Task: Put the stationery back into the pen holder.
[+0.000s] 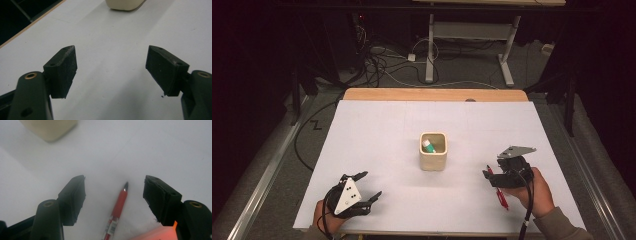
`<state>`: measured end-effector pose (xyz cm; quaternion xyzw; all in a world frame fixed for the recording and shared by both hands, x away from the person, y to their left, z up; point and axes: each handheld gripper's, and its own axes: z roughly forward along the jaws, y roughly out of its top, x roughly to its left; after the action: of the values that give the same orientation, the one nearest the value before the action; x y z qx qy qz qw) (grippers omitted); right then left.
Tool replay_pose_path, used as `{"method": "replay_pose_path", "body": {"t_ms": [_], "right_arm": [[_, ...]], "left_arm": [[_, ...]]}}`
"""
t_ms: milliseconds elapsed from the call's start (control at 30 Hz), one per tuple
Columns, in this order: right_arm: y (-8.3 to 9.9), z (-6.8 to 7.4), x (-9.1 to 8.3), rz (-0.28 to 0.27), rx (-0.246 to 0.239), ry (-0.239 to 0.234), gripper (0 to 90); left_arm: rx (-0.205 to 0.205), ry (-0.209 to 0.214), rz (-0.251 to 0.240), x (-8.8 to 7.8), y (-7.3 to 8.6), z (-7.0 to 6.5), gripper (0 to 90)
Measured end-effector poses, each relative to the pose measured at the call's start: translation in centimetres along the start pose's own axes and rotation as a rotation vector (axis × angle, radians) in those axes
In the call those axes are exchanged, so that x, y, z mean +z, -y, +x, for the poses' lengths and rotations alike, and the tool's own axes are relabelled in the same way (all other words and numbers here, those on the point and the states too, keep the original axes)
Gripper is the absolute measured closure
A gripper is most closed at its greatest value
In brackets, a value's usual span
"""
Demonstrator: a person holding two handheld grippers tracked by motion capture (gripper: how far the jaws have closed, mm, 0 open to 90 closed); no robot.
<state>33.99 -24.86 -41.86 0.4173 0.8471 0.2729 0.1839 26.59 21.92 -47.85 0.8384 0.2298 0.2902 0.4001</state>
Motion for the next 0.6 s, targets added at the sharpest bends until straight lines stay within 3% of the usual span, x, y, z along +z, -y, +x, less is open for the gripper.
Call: {"method": "replay_pose_path", "body": {"t_ms": [233,367,600], "right_arm": [[0.2,-1.5,2.1,0.168,0.050,-0.044,46.0],[0.0,-1.5,3.0,0.247,0.052,-0.038,55.0],[-0.7,-1.1,3.7,0.315,0.035,-0.010,66.7]], "left_arm": [[0.003,0.004,0.002,0.1,-0.1,0.0,24.5],[0.011,0.011,0.001,-0.1,-0.2,-0.1,24.5],[0.004,0.012,0.003,-0.2,-0.1,-0.2,24.5]]}}
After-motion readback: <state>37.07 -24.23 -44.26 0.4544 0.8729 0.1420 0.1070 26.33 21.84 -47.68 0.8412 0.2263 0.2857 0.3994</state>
